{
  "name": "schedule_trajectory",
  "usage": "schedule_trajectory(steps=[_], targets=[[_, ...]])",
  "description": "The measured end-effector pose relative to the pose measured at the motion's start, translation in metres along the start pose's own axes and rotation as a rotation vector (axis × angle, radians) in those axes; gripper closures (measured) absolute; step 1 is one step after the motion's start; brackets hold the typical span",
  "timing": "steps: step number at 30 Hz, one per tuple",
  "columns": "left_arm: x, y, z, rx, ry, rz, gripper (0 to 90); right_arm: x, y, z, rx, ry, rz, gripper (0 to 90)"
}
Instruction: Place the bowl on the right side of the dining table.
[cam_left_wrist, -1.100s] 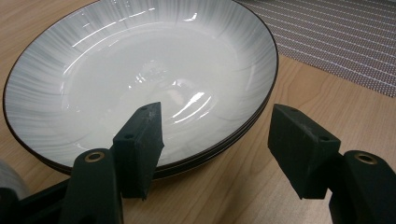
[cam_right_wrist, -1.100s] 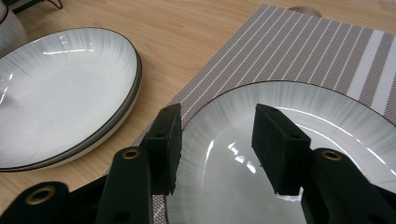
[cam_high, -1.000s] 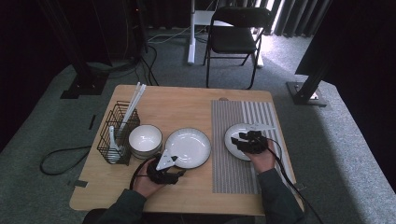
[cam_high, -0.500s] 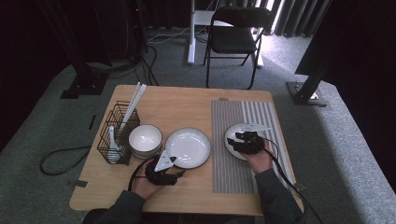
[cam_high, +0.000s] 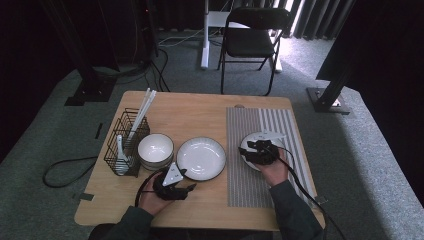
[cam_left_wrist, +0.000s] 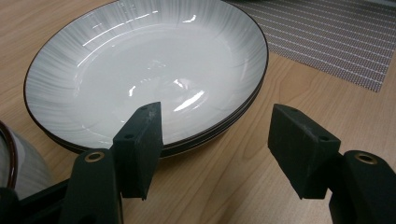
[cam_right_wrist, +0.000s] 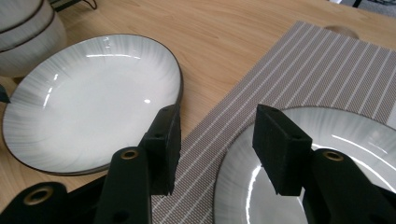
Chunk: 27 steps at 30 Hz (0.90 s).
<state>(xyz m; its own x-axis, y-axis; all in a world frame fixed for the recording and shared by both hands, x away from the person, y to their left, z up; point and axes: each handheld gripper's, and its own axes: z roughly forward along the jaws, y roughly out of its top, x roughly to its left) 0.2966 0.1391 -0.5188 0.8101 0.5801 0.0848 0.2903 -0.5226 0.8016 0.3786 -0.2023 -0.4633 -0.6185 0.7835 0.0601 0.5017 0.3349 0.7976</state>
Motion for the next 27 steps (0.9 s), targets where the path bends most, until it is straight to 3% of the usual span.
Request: schedule_trajectory(steps=[6, 27], targets=[[-0.002, -0.002, -0.005, -0.011, 0.004, -0.009, 36.2, 0.010, 0.007, 0.001, -0.005, -0.001, -0.038, 52.3], [0.004, -0.006, -0.015, 0.000, 0.021, -0.037, 40.1, 0.033, 0.027, 0.010, -0.023, 0.046, -0.092, 54.2]])
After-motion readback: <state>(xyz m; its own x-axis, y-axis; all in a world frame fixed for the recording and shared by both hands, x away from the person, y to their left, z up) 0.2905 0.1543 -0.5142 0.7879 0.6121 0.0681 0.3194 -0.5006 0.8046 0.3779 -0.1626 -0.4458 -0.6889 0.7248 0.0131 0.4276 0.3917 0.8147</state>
